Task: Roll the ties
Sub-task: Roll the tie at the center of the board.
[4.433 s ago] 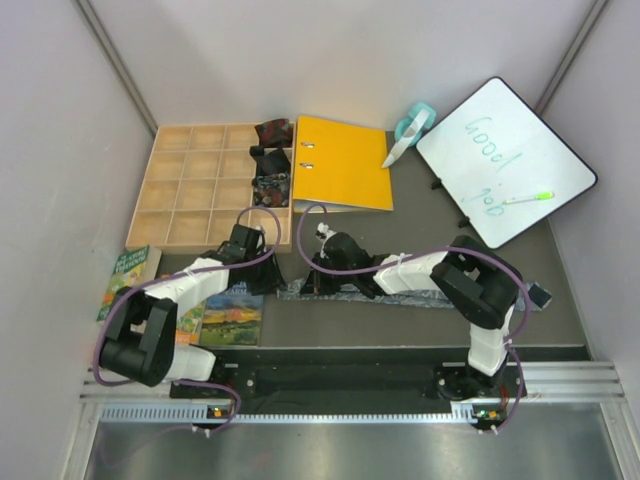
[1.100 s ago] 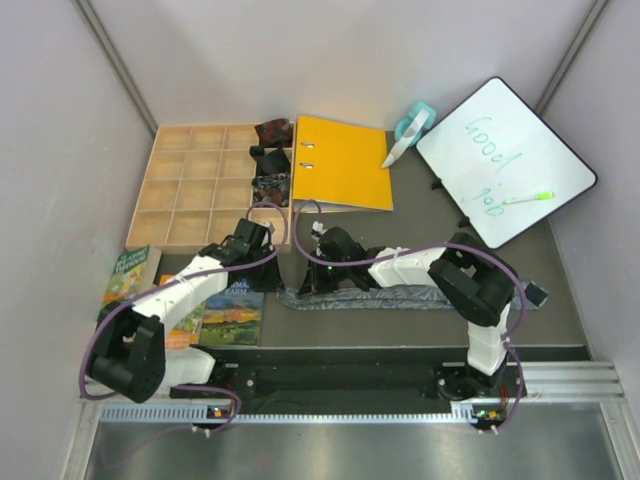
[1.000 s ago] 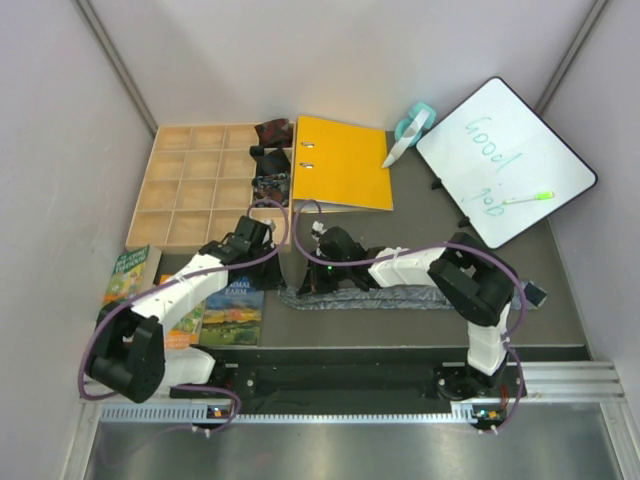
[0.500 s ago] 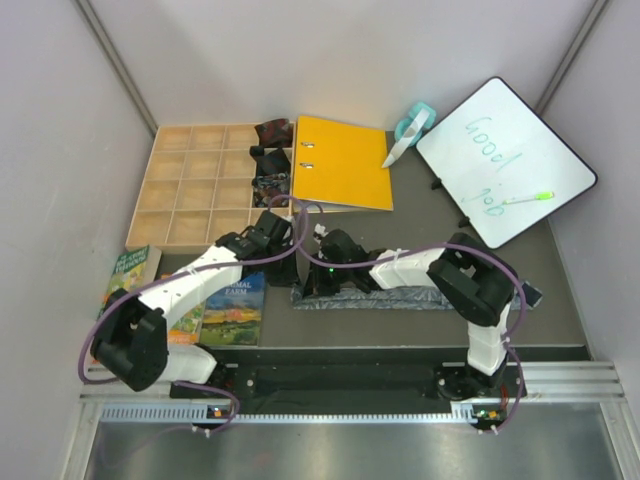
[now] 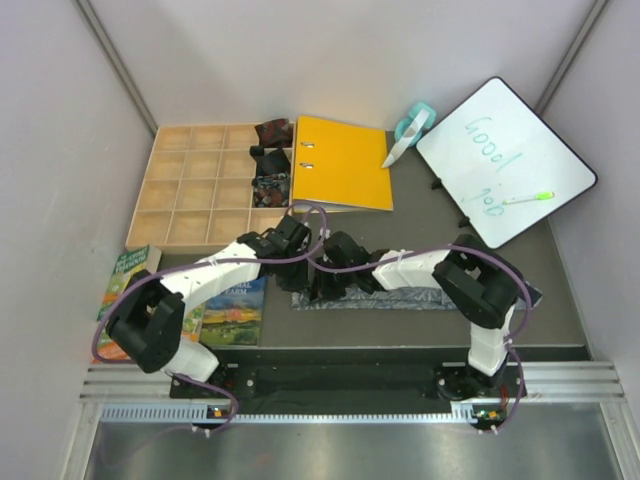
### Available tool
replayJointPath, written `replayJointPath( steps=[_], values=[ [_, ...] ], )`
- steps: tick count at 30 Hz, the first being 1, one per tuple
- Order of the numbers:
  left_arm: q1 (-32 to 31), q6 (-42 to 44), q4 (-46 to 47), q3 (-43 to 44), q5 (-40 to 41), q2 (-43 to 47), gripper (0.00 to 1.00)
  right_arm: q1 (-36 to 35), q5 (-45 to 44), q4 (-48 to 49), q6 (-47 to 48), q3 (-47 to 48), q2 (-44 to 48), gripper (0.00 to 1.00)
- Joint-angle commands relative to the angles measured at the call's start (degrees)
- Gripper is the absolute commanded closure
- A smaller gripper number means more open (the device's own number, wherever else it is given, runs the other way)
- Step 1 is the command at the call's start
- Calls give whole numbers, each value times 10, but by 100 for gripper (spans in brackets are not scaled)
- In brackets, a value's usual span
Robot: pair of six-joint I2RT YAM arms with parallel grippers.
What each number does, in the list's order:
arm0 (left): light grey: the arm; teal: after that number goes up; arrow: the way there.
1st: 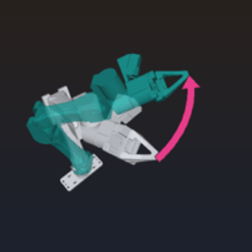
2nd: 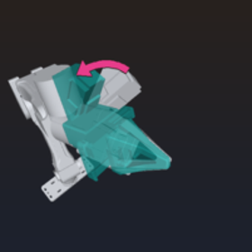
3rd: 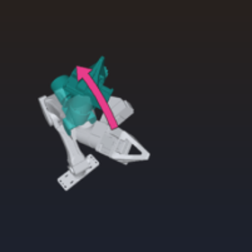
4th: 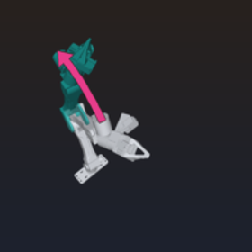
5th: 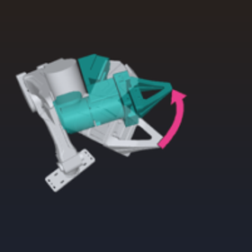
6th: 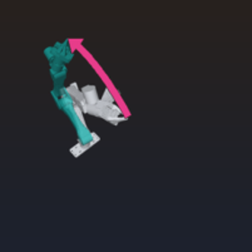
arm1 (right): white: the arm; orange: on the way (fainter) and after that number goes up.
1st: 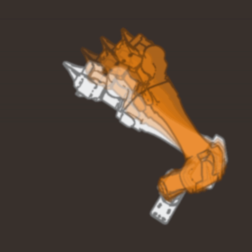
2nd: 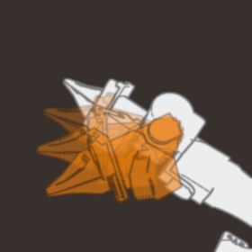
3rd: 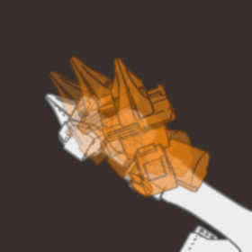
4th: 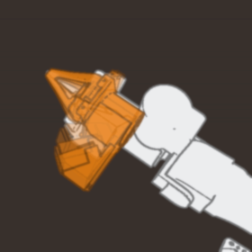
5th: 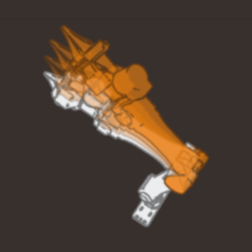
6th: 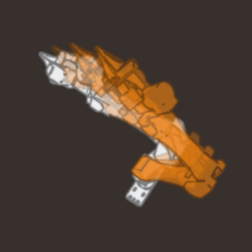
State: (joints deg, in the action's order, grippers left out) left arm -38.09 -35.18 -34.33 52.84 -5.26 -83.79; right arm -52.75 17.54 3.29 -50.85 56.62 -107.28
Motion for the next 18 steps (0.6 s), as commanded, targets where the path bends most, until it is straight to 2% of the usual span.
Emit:
replayJointPath(
  steps=[1, 7, 12, 17, 18],
  values=[
    [-7, -5, 18, 15, 16, -17, 89, -2, -18, -69, 12, 11, 59, 100],
    [-9, -6, 23, 18, 19, -32, 89, 1, -71, -167, 25, 4, 120, 95],
    [-13, -3, 28, 26, 22, -46, 88, 12, -103, -196, 28, -40, 190, 94],
    [-22, -2, 31, 31, 24, -55, 81, 15, -117, -202, 28, -88, 252, 93],
    [-23, -2, 31, 31, 26, -56, 77, 15, -117, -196, 28, -95, 263, 93]
  ],
)
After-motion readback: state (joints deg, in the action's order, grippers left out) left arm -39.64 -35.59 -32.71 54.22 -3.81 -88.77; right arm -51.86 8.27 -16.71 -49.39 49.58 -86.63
